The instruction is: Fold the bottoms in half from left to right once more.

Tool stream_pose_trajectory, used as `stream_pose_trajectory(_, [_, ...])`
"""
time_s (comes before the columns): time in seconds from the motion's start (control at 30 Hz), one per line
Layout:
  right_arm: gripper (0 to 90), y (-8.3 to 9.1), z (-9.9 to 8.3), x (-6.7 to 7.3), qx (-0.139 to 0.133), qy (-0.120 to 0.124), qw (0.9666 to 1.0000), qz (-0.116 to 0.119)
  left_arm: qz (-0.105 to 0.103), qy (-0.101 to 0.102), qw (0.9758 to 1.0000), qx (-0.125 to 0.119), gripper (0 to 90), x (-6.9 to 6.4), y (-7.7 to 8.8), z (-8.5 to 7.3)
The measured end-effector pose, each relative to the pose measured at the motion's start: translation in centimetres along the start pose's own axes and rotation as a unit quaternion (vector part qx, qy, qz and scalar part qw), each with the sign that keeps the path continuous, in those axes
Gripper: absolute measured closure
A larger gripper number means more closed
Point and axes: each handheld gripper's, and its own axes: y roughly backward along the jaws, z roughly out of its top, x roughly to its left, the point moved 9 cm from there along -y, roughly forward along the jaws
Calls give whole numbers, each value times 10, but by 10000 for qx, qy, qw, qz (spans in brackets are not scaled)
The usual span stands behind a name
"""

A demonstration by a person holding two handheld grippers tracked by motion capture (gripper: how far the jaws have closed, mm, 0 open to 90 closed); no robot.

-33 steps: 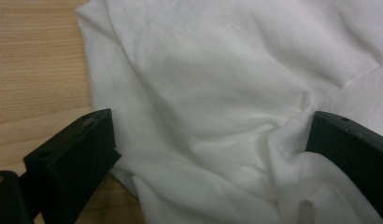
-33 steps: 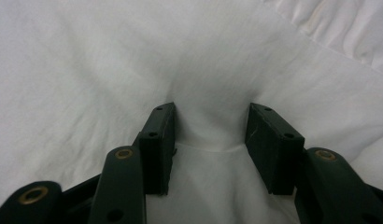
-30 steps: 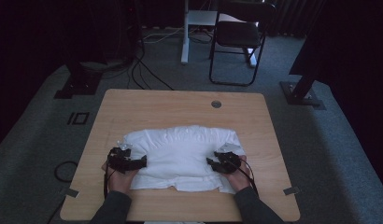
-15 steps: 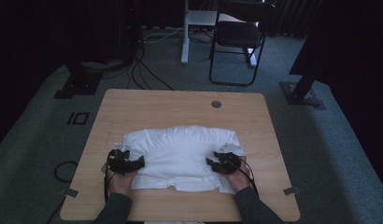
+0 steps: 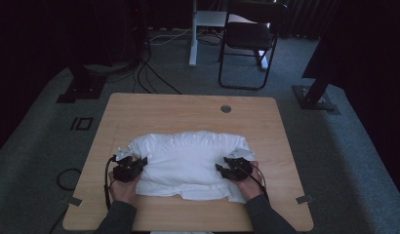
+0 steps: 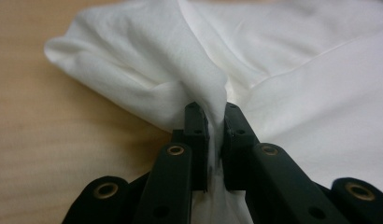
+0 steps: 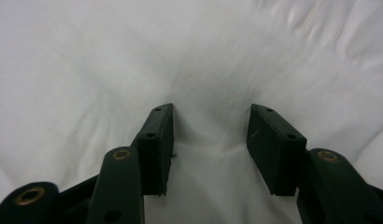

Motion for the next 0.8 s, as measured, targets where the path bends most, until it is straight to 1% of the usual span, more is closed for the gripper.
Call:
stream_pose_trajectory(0.03, [508,6,9,3,-137,77,9999,-35,-135,31,9998,-136,834,-2,5,6])
stream_pose_trajectory(0.07, [507,13,21,8,-337,127,9994,-11,-150,-16,9997,-176,834,-3,8,10])
stream_pose_trajectory(0.1, [487,18,36,16,-503,243,9984,30,-163,-28,9996,-222,835,-5,9,14])
stream_pose_trajectory(0.13, [487,18,36,16,-503,243,9984,30,-183,-55,9994,-288,835,-6,11,19])
stream_pose_trajectory(0.17, [469,13,50,27,-527,406,9977,111,-212,-52,9991,-357,837,-9,13,25])
stream_pose_trajectory(0.2, [469,13,50,27,-527,406,9977,111,-239,-41,9988,-420,837,-11,15,30])
stream_pose_trajectory(0.23, [469,7,53,31,-488,434,9978,137,-304,-12,9984,-482,838,-13,16,35])
stream_pose_trajectory(0.27, [470,-1,54,34,-450,358,9980,252,-371,1,9978,-549,839,-14,18,41])
stream_pose_trajectory(0.3, [474,-11,55,38,-414,233,9980,415,-427,18,9971,-622,839,-16,20,46])
stream_pose_trajectory(0.33, [473,-22,52,40,-298,196,9984,443,-469,17,9966,-676,840,-18,22,51])
stream_pose_trajectory(0.37, [476,-34,48,42,-145,227,9987,423,-526,-25,9960,-724,840,-21,23,56])
stream_pose_trajectory(0.4, [482,-45,43,45,40,263,9986,458,-582,-44,9951,-793,840,-24,25,61])
stream_pose_trajectory(0.43, [484,-55,38,49,199,400,9979,469,-630,-65,9946,-825,841,-26,26,65])
stream_pose_trajectory(0.47, [492,-59,39,51,161,576,9973,426,-659,-129,9938,-884,841,-30,28,71])
stream_pose_trajectory(0.5, [494,-63,40,53,139,691,9970,316,-706,-152,9931,-921,841,-33,30,75])
stream_pose_trajectory(0.53, [495,-64,42,54,155,703,9970,267,-788,-179,9919,-980,841,-38,31,81])
stream_pose_trajectory(0.57, [496,-68,44,57,200,805,9965,132,-850,-215,9910,-1013,841,-42,32,86])
stream_pose_trajectory(0.63, [496,-69,45,59,190,823,9964,90,-888,-378,9894,-1086,841,-53,33,94])
stream_pose_trajectory(0.7, [497,-71,46,61,135,822,9965,36,-964,-492,9879,-1109,841,-62,33,98])
stream_pose_trajectory(0.8, [498,-74,48,63,7,804,9967,57,-1013,-590,9869,-1109,841,-71,30,103])
